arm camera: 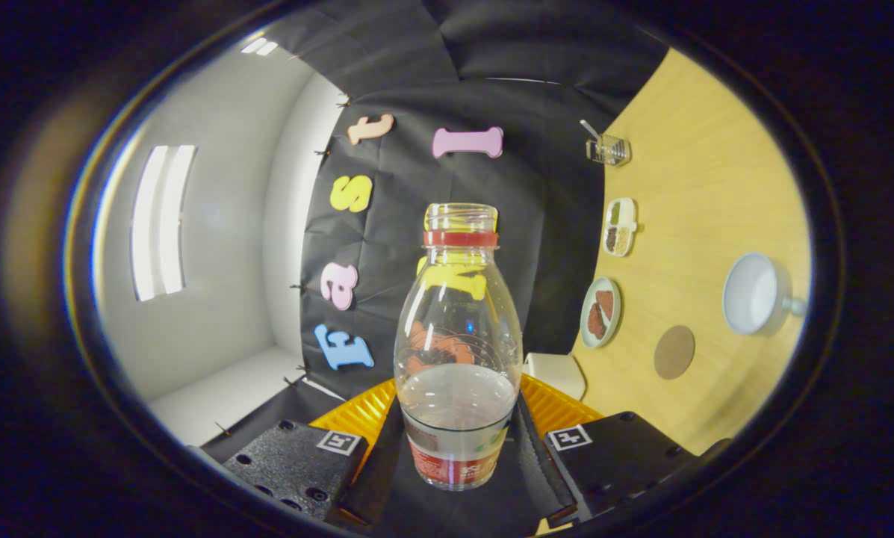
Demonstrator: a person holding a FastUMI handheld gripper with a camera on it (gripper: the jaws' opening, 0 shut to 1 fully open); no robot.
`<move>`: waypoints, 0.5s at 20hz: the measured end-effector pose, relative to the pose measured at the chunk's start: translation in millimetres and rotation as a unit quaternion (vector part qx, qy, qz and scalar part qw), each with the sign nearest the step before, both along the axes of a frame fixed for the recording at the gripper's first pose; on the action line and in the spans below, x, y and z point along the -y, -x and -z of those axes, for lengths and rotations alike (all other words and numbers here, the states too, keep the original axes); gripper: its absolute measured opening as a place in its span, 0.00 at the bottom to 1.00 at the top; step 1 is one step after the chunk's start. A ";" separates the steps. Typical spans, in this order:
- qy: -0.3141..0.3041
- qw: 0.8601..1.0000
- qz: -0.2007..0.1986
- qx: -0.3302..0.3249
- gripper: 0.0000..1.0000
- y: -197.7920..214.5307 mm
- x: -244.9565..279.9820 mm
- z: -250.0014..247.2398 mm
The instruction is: Take the bottle from table, then pour the juice into the cup, finally place the bottle on the coaster
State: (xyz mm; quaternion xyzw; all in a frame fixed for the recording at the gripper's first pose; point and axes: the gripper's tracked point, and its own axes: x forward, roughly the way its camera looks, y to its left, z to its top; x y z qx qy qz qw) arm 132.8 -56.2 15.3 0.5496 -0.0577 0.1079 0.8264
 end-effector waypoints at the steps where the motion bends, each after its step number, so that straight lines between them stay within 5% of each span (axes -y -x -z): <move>1: 0.033 0.999 0.003 0.003 0.76 1.1 -0.6 -2.3; 6: 0.207 0.978 0.026 0.000 0.76 8.2 -4.4 -5.5; 10: 0.350 0.934 0.075 -0.019 0.77 8.1 2.0 -4.8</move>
